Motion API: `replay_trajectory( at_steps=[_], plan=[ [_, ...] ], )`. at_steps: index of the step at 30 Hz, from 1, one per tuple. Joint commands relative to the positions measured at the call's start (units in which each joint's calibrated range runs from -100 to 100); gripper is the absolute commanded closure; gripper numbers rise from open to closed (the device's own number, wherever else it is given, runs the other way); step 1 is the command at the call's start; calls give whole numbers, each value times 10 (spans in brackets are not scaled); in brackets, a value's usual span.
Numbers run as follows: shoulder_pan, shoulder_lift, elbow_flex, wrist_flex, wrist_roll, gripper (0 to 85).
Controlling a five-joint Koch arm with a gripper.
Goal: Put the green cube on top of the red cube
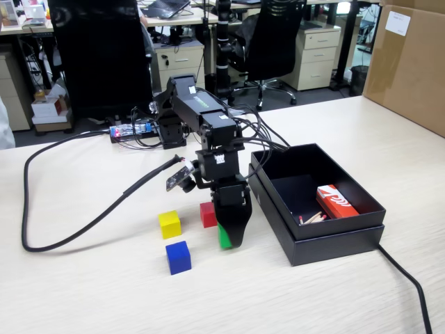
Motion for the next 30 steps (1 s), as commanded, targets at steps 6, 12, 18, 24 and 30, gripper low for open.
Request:
replay_trajectory(
  at_steps=[6, 12, 18, 24, 30],
  plan=[
    [-2, -239, -19, 16, 1, 846],
    [-8, -360, -145, 17, 2, 846],
    [-8, -402, -223, 16, 5, 846],
    [-8, -416, -282, 16, 8, 846],
    [-6, -426, -313, 16, 11, 846]
  ],
)
